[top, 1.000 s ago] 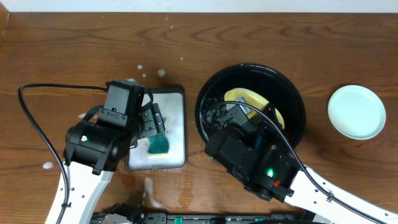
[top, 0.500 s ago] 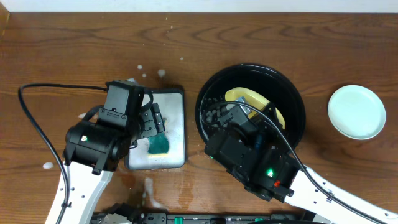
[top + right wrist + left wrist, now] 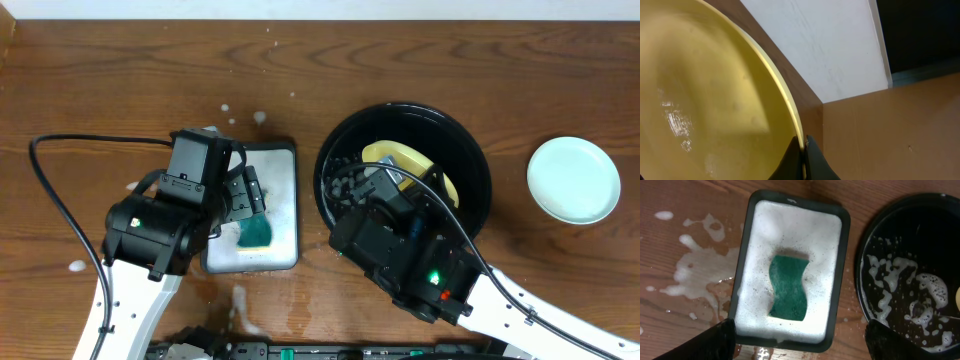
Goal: Clean dirty plates on tray and stack at the side
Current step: 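Grasp the yellow plate rim with the right gripper and tilt it up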
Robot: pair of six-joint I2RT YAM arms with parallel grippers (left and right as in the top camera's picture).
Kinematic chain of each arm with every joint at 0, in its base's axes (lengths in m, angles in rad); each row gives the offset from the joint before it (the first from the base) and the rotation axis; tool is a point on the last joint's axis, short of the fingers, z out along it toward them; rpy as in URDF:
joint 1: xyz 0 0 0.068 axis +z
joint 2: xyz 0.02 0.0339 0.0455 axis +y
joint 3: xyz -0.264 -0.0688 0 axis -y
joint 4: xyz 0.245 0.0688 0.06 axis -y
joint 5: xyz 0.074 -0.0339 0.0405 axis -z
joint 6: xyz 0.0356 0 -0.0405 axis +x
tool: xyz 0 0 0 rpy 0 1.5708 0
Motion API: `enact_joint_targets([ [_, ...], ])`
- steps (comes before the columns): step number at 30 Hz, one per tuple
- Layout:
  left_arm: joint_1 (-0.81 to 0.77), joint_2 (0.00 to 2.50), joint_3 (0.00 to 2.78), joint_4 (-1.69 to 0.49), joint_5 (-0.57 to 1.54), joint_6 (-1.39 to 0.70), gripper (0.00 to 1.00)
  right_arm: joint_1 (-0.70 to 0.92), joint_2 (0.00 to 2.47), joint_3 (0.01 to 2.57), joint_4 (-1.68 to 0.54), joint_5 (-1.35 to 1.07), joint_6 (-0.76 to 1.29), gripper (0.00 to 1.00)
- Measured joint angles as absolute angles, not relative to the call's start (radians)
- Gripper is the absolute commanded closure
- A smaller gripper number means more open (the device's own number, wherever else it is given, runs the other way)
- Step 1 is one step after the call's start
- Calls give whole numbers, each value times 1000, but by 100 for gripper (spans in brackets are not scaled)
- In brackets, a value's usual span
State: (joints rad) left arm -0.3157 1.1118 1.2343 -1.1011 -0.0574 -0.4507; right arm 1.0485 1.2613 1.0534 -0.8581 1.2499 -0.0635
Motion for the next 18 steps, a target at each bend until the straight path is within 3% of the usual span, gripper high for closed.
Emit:
enact_joint_targets([
  [18, -316, 1112, 1234, -1101, -58, -451, 17, 1048, 1261, 1053, -823, 1256, -64, 99],
])
